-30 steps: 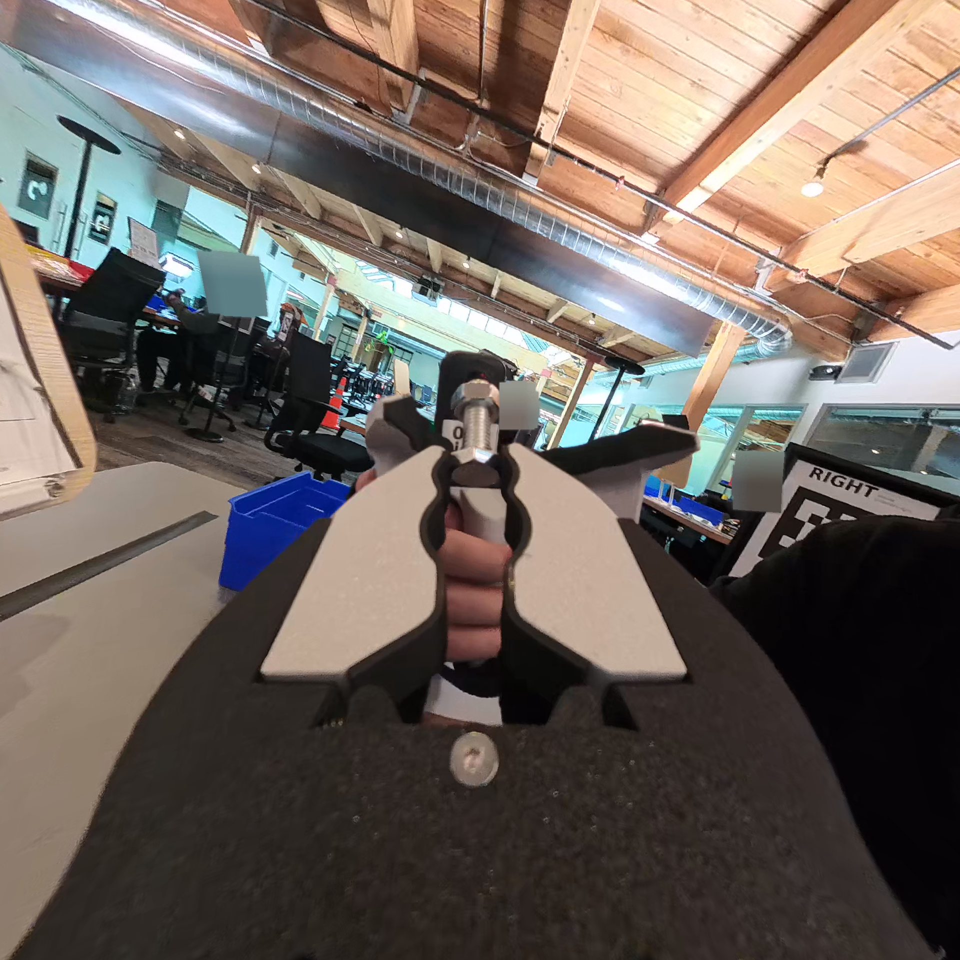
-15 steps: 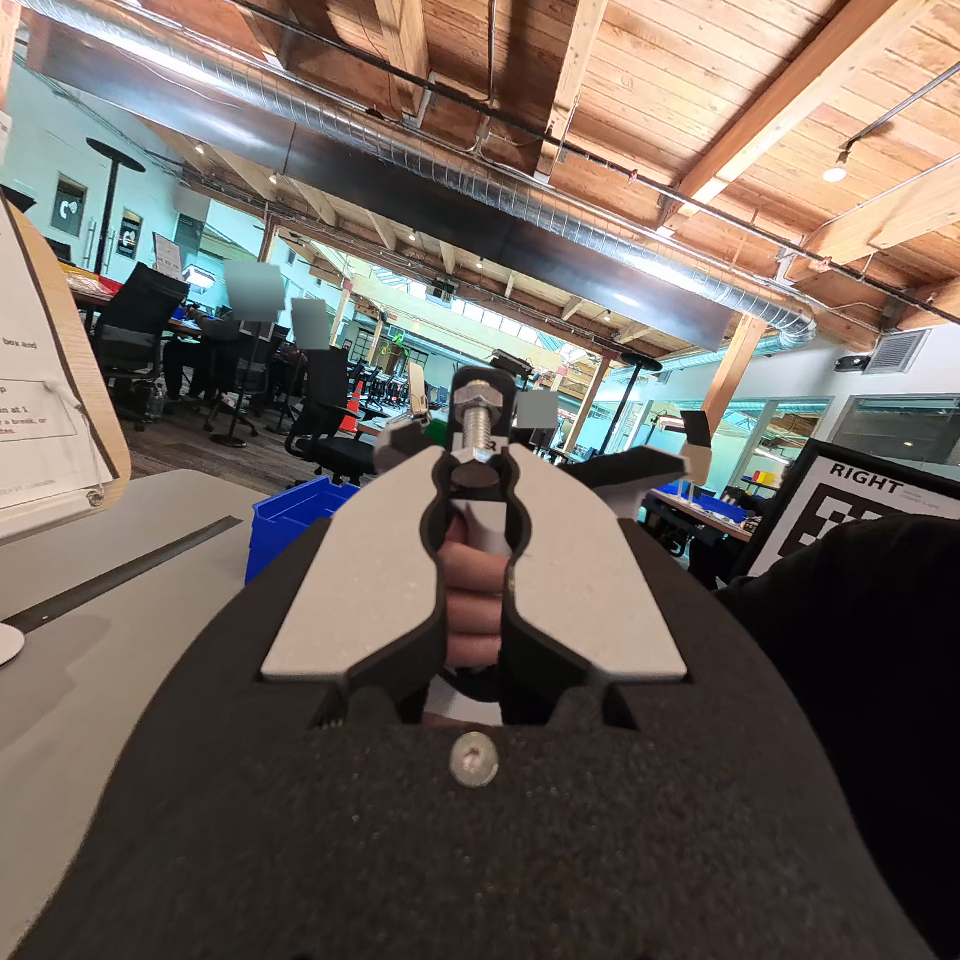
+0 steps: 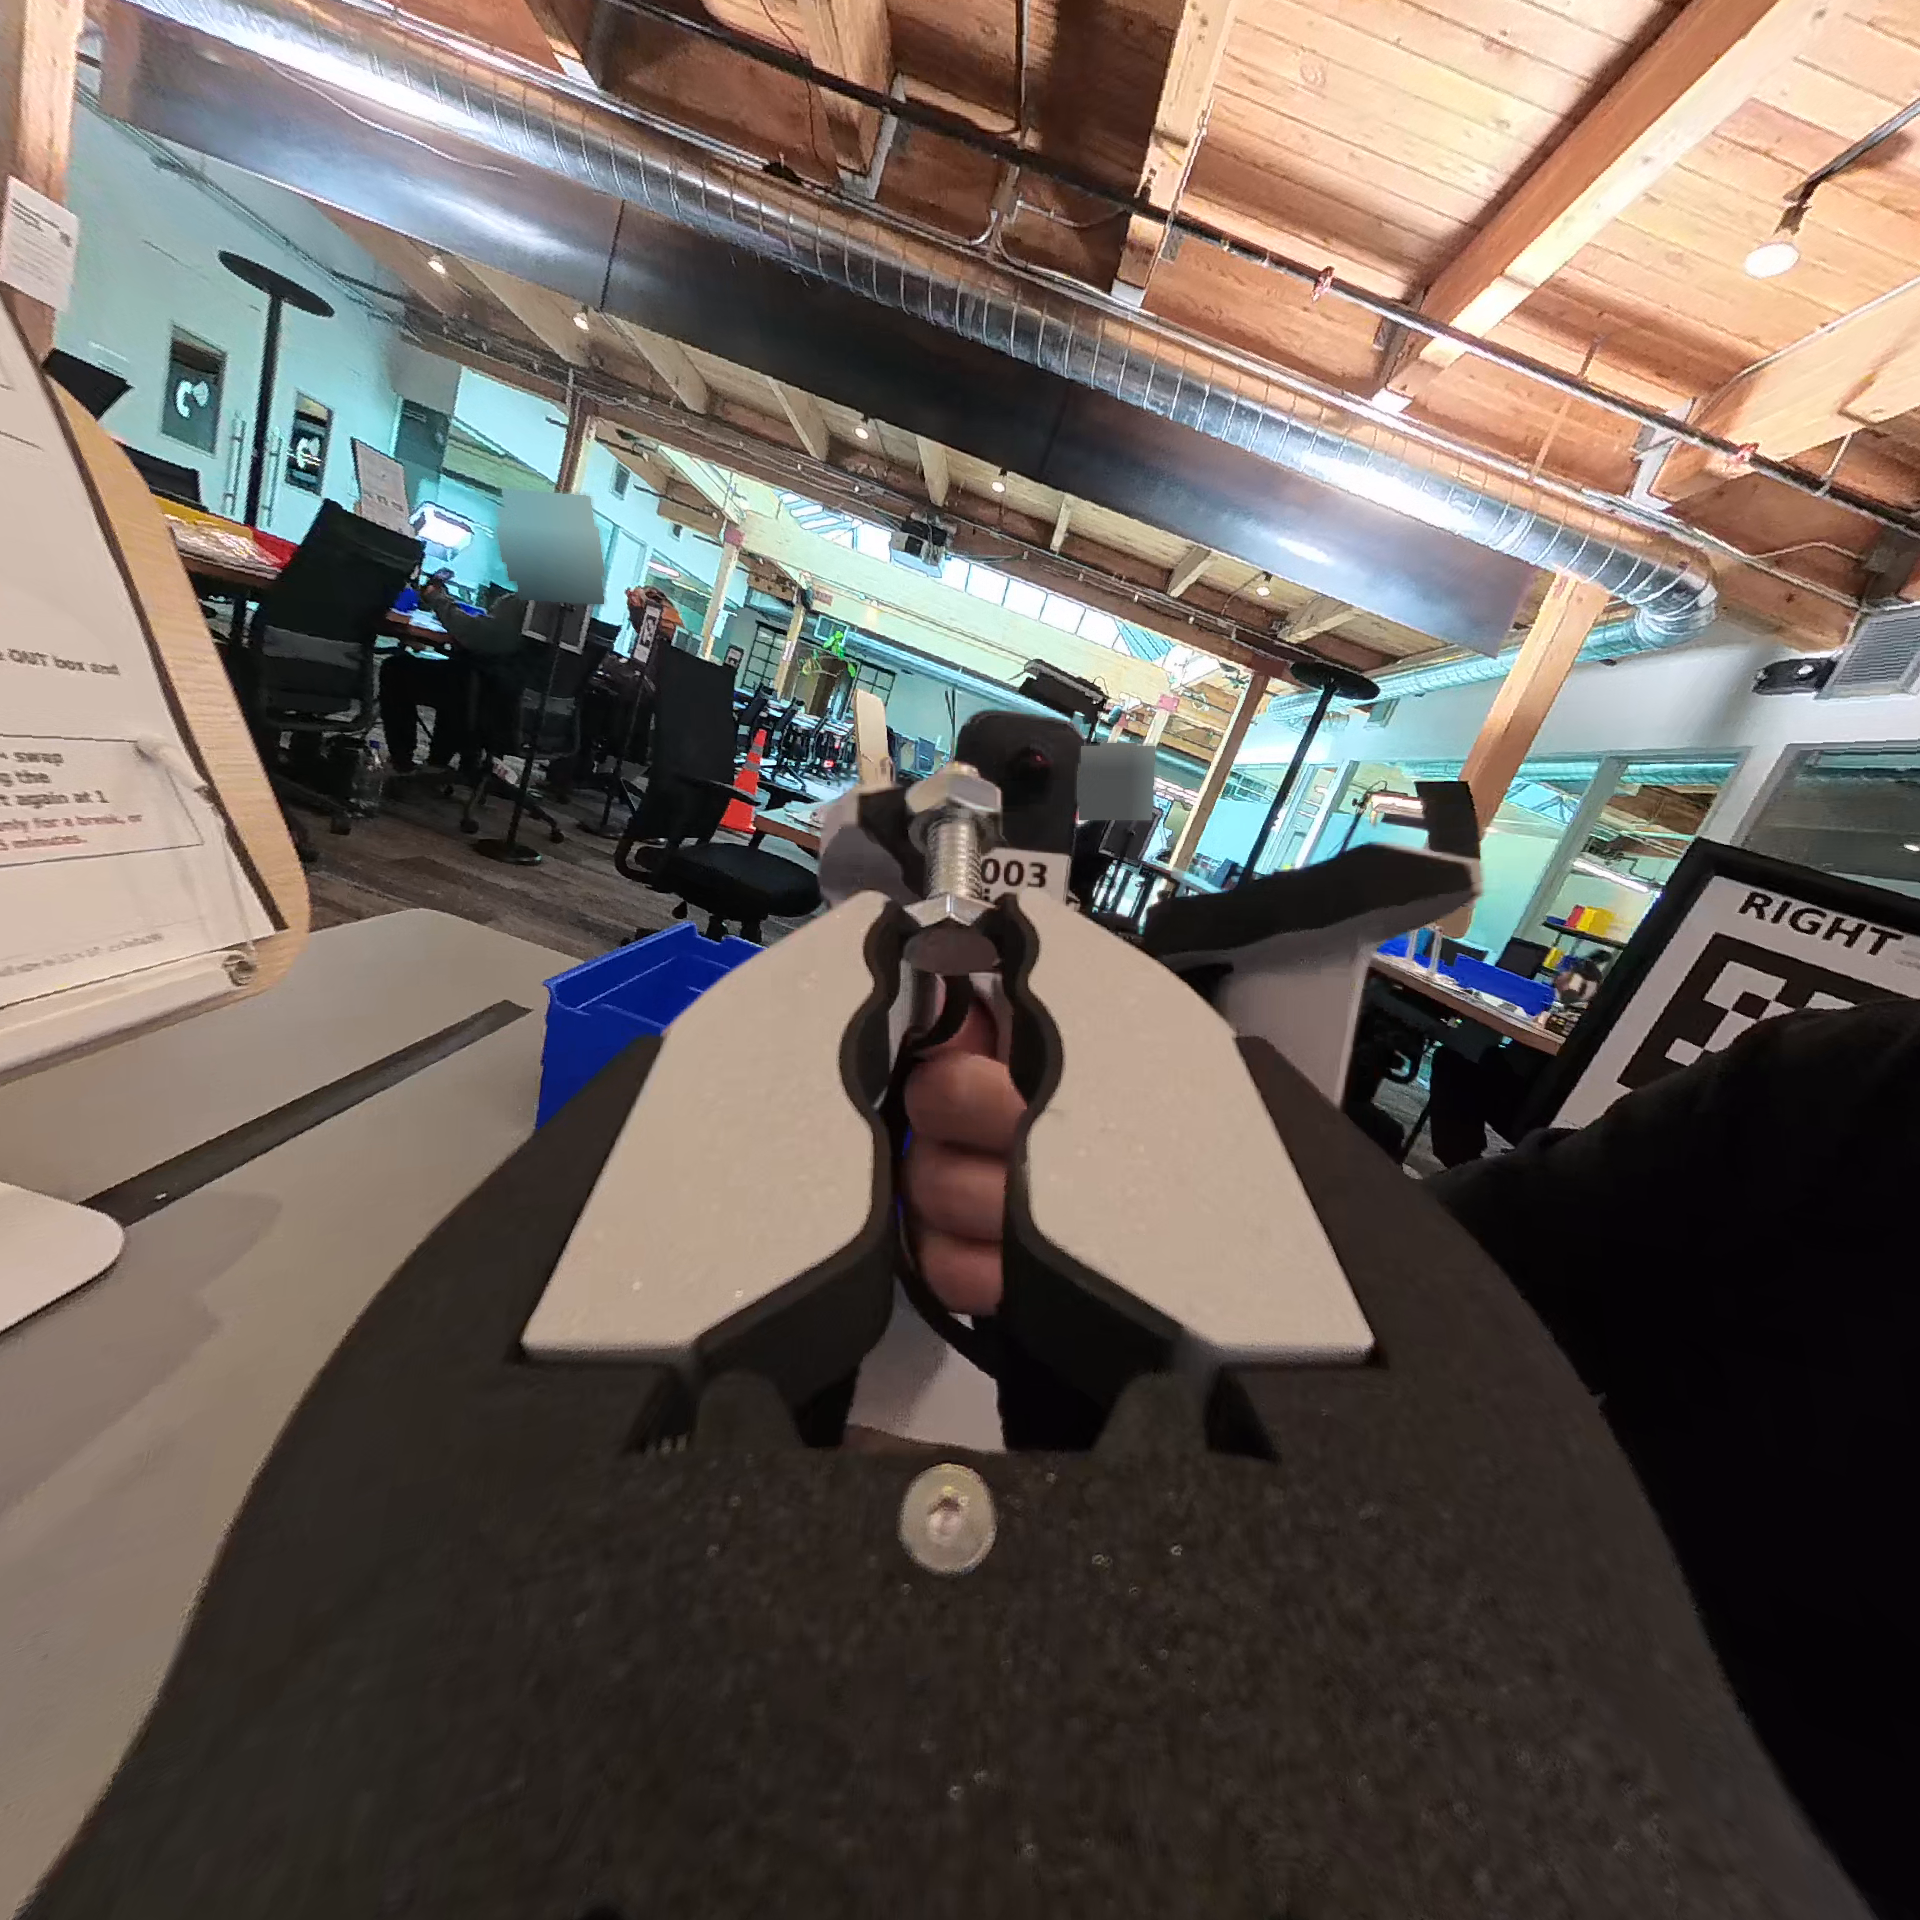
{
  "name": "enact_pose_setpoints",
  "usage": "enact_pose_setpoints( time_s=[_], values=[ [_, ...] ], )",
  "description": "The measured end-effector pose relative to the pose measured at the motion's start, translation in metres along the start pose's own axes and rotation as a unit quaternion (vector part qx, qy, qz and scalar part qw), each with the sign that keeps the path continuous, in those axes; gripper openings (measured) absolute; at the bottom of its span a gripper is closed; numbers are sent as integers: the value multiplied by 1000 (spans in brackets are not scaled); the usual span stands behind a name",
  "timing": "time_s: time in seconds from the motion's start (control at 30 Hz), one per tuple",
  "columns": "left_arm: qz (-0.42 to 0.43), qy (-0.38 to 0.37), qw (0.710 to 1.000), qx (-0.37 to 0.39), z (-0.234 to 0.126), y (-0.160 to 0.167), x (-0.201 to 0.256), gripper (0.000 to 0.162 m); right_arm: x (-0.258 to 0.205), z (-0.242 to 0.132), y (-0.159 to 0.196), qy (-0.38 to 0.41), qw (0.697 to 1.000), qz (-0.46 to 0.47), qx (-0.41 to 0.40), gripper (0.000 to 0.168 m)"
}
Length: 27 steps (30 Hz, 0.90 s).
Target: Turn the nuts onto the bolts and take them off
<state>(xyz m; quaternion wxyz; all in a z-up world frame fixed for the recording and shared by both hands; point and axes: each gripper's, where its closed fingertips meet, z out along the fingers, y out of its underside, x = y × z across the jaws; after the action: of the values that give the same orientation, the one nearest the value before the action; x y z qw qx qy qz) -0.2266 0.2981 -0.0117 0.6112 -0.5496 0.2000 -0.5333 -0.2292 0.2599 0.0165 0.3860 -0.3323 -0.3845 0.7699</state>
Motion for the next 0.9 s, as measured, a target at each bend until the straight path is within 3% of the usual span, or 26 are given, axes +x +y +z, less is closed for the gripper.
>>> enact_pose_setpoints(
  time_s=[0.2, 0.37, 0.57, 0.7, 0.83, 0.9],
  values=[
    [1, 18, 1000, -15, 4, 6, 6, 17, 16, -10, -8, 24, 999, 22, 15, 109],
    [6, 27, 999, -42, 15, 22, 11, 17, 0, 3, -5, -1, 1000, 13, 6, 109],
    [7, -2, 1000, 0, 1, 2, 0, 17, 0, 6, 0, 7, 1000, 10, -7, 115],
    [1, -2, 1000, 14, -8, -7, -1, 16, 13, -2, -3, 32, 999, 2, -1, 103],
    [1, 12, 1000, 10, -5, -5, 4, 17, 36, -17, -10, 69, 997, 31, 15, 79],
    [1, 14, 1000, 8, -3, -3, 5, 17, 40, -22, -7, 59, 997, 55, 11, 59]
  ],
)
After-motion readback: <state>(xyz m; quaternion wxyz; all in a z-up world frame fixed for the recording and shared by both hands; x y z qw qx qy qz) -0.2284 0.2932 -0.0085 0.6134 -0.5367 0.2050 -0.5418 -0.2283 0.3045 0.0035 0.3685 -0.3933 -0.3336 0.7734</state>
